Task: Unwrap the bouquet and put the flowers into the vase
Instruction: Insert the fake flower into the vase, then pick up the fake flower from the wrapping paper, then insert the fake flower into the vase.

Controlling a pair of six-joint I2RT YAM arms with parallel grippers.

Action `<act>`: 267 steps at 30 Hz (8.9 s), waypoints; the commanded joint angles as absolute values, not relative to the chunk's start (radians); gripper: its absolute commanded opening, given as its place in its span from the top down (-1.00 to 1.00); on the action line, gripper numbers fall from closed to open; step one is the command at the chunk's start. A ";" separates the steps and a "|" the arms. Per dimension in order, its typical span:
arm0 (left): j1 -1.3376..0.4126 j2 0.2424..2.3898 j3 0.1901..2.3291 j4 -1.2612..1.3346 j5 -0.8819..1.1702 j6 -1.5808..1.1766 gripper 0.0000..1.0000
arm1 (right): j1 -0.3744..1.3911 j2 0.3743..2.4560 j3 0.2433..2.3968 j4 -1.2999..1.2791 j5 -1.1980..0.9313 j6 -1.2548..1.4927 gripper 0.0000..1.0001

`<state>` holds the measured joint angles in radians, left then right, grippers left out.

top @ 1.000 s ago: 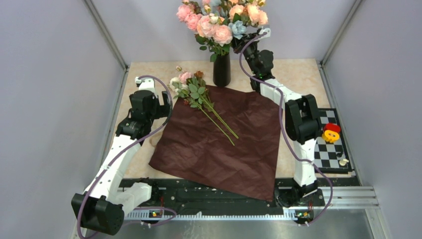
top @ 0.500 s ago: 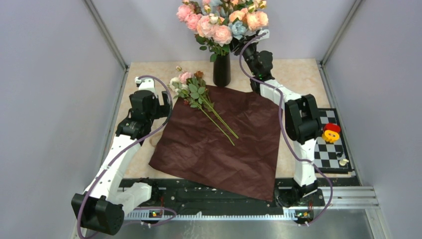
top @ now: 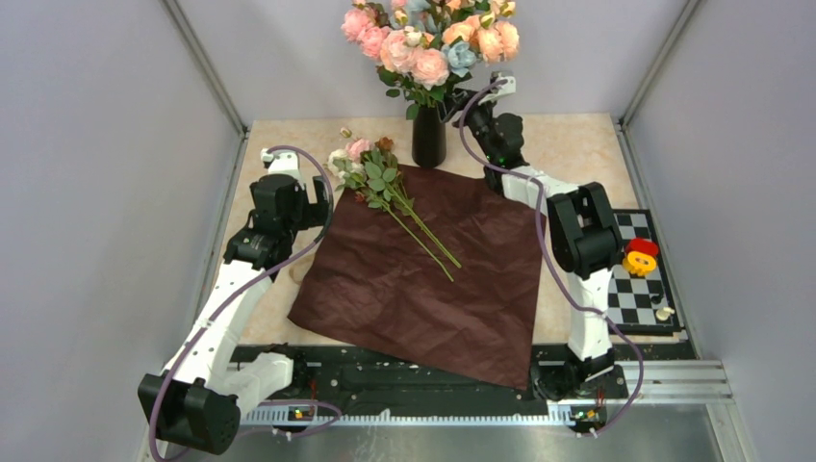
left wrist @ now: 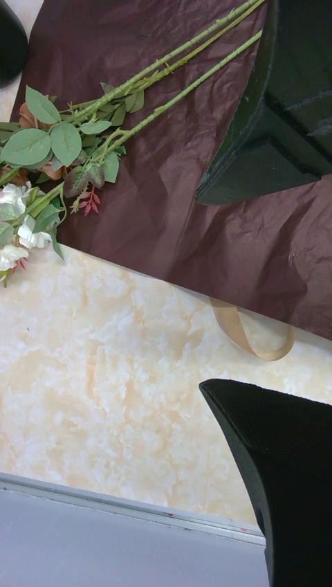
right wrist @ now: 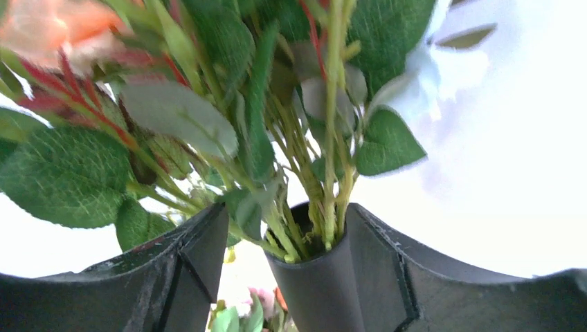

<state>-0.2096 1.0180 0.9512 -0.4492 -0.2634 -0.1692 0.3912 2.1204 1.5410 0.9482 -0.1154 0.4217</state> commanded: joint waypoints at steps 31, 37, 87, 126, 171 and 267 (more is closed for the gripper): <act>-0.202 1.012 0.936 -0.405 -0.236 -0.201 -0.97 | 0.405 1.419 1.060 0.290 -0.101 0.310 -0.46; -0.204 1.014 0.935 -0.405 -0.140 -0.269 -0.98 | 0.406 1.300 1.053 0.075 -0.114 0.320 -0.45; -0.574 1.852 1.090 0.173 -0.094 -0.983 -0.13 | 0.404 0.986 0.771 -0.032 -0.143 0.430 -0.37; -0.572 1.933 1.128 0.140 -0.113 -0.968 0.44 | 0.403 1.008 0.778 -0.049 -0.152 0.439 -0.34; -0.559 1.552 0.884 0.298 -0.086 -0.938 1.00 | 0.404 0.995 0.776 -0.058 -0.156 0.470 -0.28; -1.220 1.038 0.610 0.542 -0.339 -0.584 1.00 | 0.451 1.142 0.830 0.670 -0.821 0.907 1.00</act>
<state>-1.2137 1.0294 0.5652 0.5152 -0.3073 -0.5774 0.4385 1.1412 0.7753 0.6144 -0.8093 0.9176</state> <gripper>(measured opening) 0.088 0.040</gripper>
